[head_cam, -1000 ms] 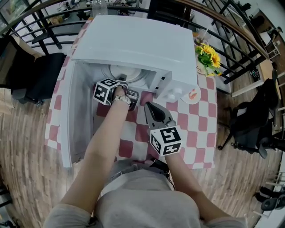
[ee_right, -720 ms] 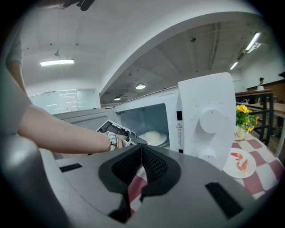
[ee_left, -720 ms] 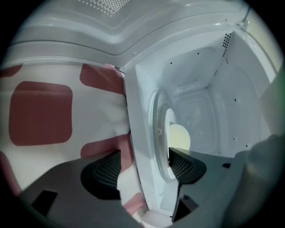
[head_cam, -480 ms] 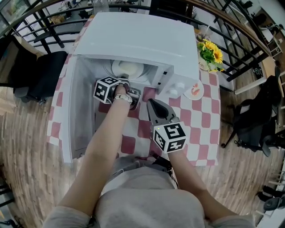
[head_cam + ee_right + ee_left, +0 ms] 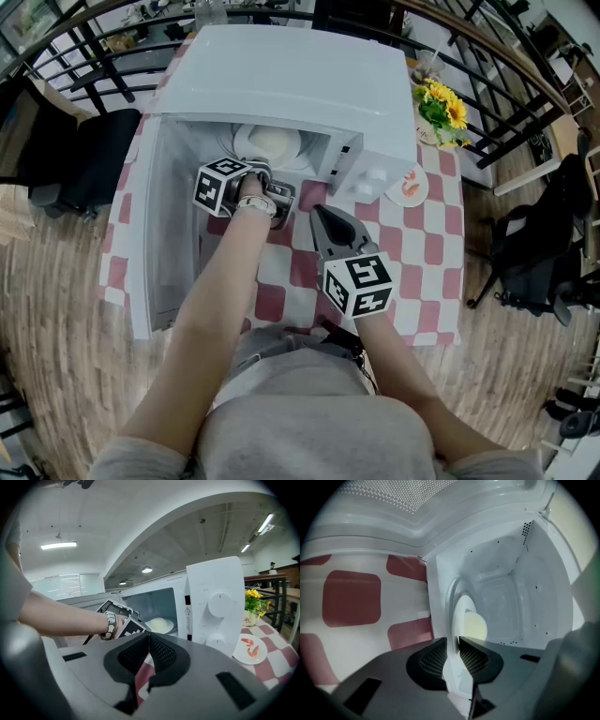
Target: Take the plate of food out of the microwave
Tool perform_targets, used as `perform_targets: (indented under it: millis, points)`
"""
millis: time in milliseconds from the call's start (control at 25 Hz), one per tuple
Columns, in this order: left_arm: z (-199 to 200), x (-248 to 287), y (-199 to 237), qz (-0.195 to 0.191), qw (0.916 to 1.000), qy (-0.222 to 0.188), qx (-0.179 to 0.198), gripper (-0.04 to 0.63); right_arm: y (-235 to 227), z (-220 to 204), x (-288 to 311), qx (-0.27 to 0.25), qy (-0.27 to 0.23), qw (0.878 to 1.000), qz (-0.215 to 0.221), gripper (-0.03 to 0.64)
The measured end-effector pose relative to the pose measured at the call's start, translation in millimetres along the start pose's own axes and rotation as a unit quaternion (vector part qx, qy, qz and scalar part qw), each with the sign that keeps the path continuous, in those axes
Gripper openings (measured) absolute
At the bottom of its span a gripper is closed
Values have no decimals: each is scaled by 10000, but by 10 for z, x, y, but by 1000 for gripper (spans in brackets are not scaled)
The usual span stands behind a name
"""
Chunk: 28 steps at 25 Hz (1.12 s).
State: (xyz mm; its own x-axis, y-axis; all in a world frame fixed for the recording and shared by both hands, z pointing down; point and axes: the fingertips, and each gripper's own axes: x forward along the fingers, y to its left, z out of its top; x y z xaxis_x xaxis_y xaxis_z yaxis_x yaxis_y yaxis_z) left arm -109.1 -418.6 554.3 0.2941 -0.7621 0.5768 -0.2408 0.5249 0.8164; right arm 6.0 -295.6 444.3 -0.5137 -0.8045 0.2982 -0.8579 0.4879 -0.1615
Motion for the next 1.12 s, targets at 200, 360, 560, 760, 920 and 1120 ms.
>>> perform_targets:
  millis: [200,360,560,760,920,1120]
  points:
    - [-6,-34,-44,-206,9997,-3,-144,41,6,-8,9,5,-6,10000,18,26]
    - [-14,-65,-54,-489,9985,-24,-225,32,-2,-4,10,9,-10,10000,6,26]
    - [-36,-95,-73,-805,9964,-44,-246,26,-24,-23,3,5,-16,10000,-25,26]
    - [-21,-151,-188,-1219,9924,-86,-167,17,-25,-42,-5,-1,-19,10000,-44,26]
    - [-36,-203,-168,-1365,9903,-119,-235,17,-10,-4,-15,-21,-84,10000,-48,26]
    - [-58,-281,-130,-1546,9875,-189,-224,17,10,36,-32,-56,-144,9999,-54,26]
